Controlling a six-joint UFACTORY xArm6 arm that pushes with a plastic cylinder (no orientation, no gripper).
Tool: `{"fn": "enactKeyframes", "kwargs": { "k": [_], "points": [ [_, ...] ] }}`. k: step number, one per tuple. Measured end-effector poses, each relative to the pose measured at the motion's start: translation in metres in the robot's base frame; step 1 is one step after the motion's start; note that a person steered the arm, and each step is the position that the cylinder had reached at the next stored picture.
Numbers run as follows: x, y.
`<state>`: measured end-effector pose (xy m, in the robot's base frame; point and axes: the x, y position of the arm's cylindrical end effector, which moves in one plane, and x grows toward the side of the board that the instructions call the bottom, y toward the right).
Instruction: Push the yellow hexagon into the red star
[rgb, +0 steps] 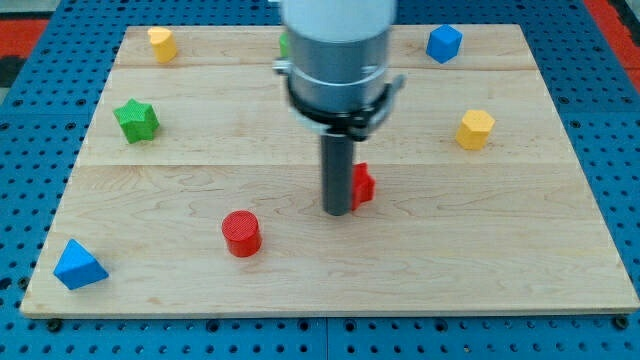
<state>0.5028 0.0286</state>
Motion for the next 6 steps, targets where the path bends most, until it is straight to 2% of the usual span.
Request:
{"fn": "enactKeyframes", "kwargs": {
  "k": [1, 2, 3, 4, 5, 6],
  "points": [
    [-0.044, 0.055],
    [-0.025, 0.092],
    [-0.07, 0.16],
    [-0.097, 0.203],
    [-0.105, 0.217],
    [-0.119, 0.189]
  ]
}}
